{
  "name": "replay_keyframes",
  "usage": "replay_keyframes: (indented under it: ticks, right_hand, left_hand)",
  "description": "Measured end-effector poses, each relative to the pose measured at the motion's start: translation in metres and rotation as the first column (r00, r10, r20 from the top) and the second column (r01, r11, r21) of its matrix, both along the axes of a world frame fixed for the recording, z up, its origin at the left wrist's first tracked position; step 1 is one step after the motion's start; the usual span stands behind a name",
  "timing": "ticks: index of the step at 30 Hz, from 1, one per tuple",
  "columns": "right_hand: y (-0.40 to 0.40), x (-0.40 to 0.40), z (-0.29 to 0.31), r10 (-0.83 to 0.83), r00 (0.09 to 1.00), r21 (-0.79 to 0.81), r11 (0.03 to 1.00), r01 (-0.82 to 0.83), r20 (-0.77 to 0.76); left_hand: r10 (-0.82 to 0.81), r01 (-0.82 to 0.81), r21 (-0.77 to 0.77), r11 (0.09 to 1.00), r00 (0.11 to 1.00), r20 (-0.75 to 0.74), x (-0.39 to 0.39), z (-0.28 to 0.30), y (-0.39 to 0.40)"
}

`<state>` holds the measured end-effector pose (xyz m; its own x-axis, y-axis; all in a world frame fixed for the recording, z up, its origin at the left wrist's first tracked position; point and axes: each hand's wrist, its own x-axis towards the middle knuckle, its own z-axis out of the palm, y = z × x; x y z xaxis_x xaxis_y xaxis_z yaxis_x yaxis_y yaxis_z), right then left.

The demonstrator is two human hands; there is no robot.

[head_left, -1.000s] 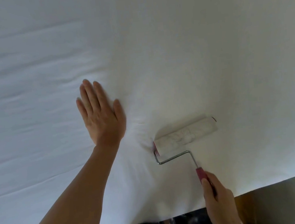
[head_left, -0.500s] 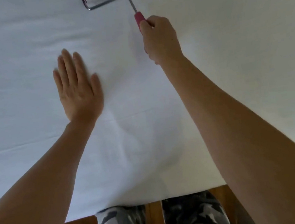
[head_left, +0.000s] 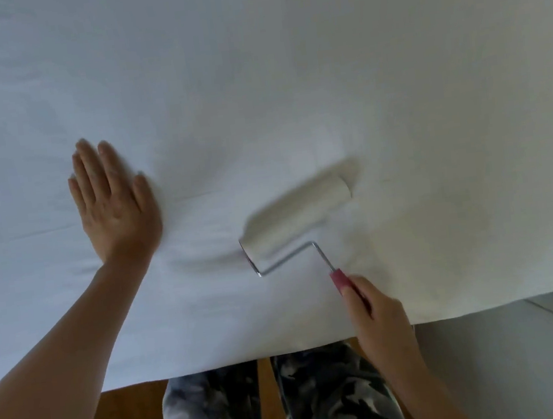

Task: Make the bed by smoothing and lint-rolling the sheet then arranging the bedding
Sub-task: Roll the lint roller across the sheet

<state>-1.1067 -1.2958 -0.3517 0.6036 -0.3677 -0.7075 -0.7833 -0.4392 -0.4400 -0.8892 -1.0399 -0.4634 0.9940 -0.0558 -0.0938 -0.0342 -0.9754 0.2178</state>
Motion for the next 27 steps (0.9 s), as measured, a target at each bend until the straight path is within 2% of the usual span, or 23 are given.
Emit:
replay_keyframes:
  ticks: [4,8,11,15,20,23,27]
  right_hand:
    - [-0.018,-0.065,0.007,0.065,0.986,-0.005,0.998,-0.067,-0.152]
    - [-0.018,-0.063,0.002,0.079,0.988,-0.026,0.996,-0.083,-0.131]
    - [-0.012,-0.021,-0.007,0.114,0.992,-0.043,0.992,-0.116,-0.051]
    - [-0.007,0.075,-0.023,0.192,0.98,-0.055,0.98,-0.189,0.055]
    - [-0.002,0.193,-0.03,0.34,0.928,-0.117,0.939,-0.324,0.154]
    - [-0.002,0.215,-0.031,0.347,0.921,-0.106,0.937,-0.333,0.176]
    - [-0.013,0.179,-0.033,0.358,0.914,-0.142,0.931,-0.335,0.191]
  left_hand:
    - [-0.167,0.167,-0.005,0.986,0.985,0.032,-0.025,0.001,-0.014]
    - [-0.283,0.283,-0.005,0.959,0.958,0.053,-0.038,0.001,-0.031]
    - [-0.263,0.265,-0.013,0.964,0.962,0.071,-0.039,0.002,-0.035]
    - [-0.254,0.254,-0.01,0.967,0.966,0.048,-0.039,0.004,-0.034]
    - [-0.247,0.247,0.0,0.969,0.968,0.05,-0.038,0.002,-0.034]
    - [-0.201,0.202,-0.015,0.979,0.978,0.049,-0.042,0.001,-0.036]
    - [-0.113,0.115,-0.043,0.992,0.992,0.062,-0.046,0.0,-0.037]
